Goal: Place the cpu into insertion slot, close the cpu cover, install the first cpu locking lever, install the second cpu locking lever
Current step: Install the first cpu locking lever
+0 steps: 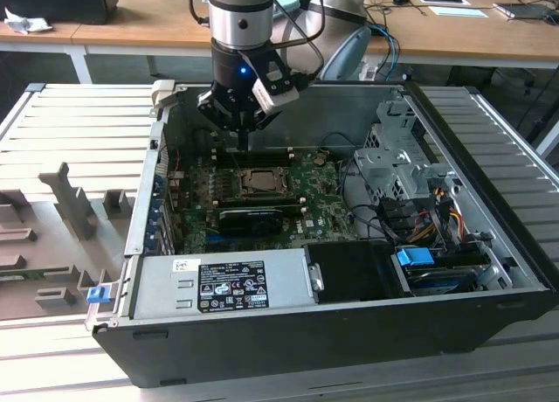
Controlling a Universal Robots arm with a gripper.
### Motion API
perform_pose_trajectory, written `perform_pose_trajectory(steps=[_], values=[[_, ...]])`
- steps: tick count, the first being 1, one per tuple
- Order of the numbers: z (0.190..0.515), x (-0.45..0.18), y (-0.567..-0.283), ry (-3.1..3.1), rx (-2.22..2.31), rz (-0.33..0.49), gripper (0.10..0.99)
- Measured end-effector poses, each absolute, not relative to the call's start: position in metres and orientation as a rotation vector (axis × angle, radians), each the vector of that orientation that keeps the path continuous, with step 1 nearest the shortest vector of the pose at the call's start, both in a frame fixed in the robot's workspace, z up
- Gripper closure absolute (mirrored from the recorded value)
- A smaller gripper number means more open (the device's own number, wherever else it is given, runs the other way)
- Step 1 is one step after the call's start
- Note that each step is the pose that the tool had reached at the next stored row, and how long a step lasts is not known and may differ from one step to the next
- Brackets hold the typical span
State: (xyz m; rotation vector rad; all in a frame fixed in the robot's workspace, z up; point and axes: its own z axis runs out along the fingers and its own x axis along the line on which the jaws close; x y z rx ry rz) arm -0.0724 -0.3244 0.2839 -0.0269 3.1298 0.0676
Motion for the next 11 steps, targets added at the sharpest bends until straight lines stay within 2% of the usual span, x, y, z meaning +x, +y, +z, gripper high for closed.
perform_pose_trajectory(steps=[11], values=[[0.2794,-0.0812,-0.3244,3.13,-0.027,0.07,0.98]])
